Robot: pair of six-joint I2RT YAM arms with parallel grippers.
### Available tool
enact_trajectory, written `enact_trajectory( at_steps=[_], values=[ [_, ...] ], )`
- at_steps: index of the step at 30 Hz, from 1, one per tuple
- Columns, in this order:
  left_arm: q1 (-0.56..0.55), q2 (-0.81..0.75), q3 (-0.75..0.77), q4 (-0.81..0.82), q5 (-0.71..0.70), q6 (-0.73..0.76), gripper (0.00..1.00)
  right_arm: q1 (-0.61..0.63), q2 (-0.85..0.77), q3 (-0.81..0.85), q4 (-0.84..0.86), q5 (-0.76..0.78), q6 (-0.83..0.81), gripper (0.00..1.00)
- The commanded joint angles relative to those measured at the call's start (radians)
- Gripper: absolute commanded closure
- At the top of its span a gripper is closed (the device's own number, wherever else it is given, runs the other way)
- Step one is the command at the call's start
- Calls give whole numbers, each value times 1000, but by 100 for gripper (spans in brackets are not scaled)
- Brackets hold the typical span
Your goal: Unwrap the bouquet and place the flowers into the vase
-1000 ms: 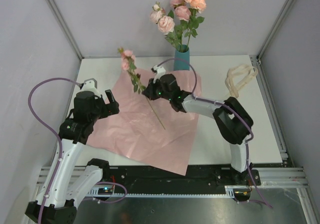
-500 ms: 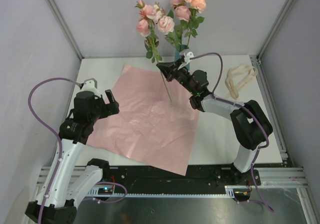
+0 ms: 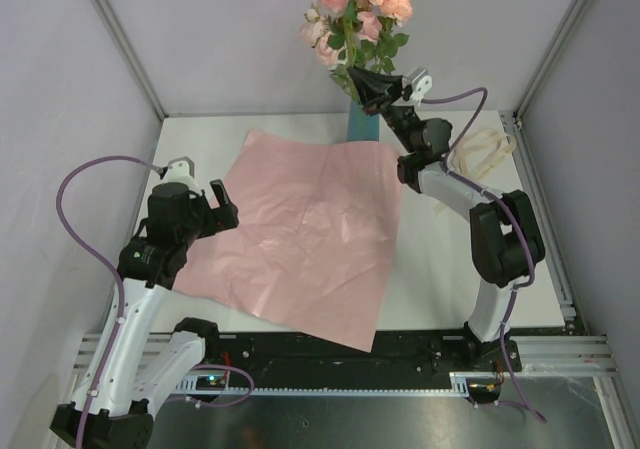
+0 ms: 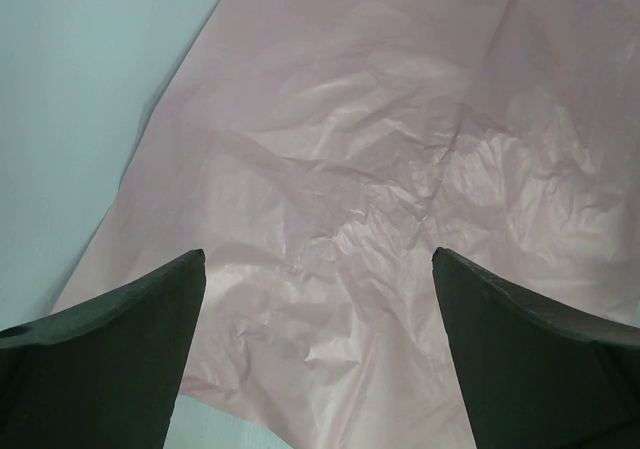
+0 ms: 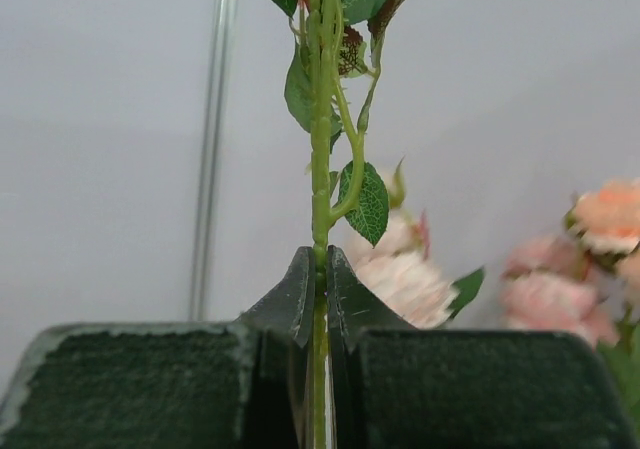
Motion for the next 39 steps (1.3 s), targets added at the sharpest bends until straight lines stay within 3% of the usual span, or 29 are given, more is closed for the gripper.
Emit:
enact_trajectory(
  at_steps=[1,10,15,30,34,39],
  values=[
    [7,-14,-5,25,8,6,0,-34,84,169,223,6,-91,100],
    [7,-12,-7,25,4,6,0,-100,294,502,183,80,-70,100],
    [7,-9,-4,25,6,7,0,-117,360,560,180,100,-49,100],
    [7,-8,-5,25,4,7,0,-116,430,394,220,238,3,99],
    [7,-8,-5,25,4,7,0,-103,383,280,216,291,-10,95],
    [7,-6,-5,25,6,5,0,-92,308,152,168,327,0,80]
  ],
)
